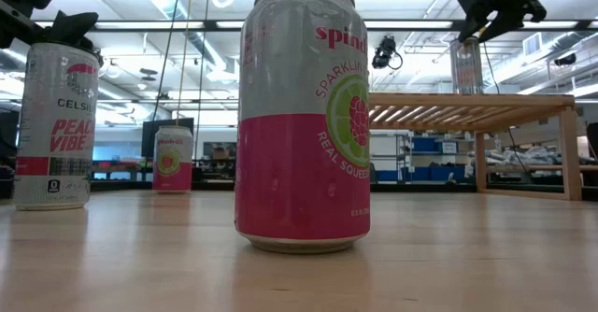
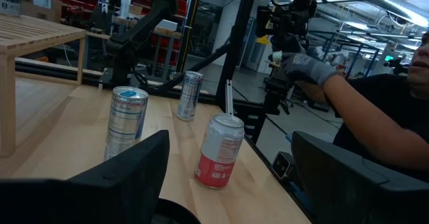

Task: Place canned beverage on shelf
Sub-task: Put the bottom white-yellow soda can on the shelf

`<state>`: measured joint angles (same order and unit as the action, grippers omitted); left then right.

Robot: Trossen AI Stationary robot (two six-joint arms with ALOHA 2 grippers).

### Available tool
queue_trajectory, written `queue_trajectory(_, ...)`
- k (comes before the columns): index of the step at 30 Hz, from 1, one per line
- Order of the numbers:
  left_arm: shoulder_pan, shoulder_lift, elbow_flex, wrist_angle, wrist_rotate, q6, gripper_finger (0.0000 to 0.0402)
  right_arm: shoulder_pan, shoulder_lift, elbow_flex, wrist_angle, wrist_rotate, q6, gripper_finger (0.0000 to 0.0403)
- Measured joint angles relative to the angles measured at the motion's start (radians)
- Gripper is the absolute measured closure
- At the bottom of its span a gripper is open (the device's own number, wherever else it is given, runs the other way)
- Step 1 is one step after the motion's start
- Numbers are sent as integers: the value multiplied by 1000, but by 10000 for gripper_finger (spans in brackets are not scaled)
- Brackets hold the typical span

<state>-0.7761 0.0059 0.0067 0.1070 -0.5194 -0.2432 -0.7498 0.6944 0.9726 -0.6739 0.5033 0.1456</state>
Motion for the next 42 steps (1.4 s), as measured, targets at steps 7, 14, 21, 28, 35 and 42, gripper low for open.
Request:
queue_trajectory(7, 0, 0, 0, 0, 0, 1, 86, 0, -1, 0, 0, 0, 0, 144)
queue_trajectory(14, 0, 0, 0, 0, 0, 0, 86, 0, -20, 0, 54, 0, 0, 145)
queue_trajectory(21, 0, 0, 0, 0, 0, 1, 86, 0, -23, 0, 52, 0, 0, 137)
queue_trajectory(28, 0, 0, 0, 0, 0, 0, 86, 0, -54, 0, 72, -57, -22, 130)
queue_trajectory(35, 0, 0, 0, 0, 0, 0, 86, 0, -66, 0, 87, -97, -51, 64)
queue_trajectory(42, 0, 0, 0, 0, 0, 1, 86, 0, -32, 0, 77, -85, -39, 17)
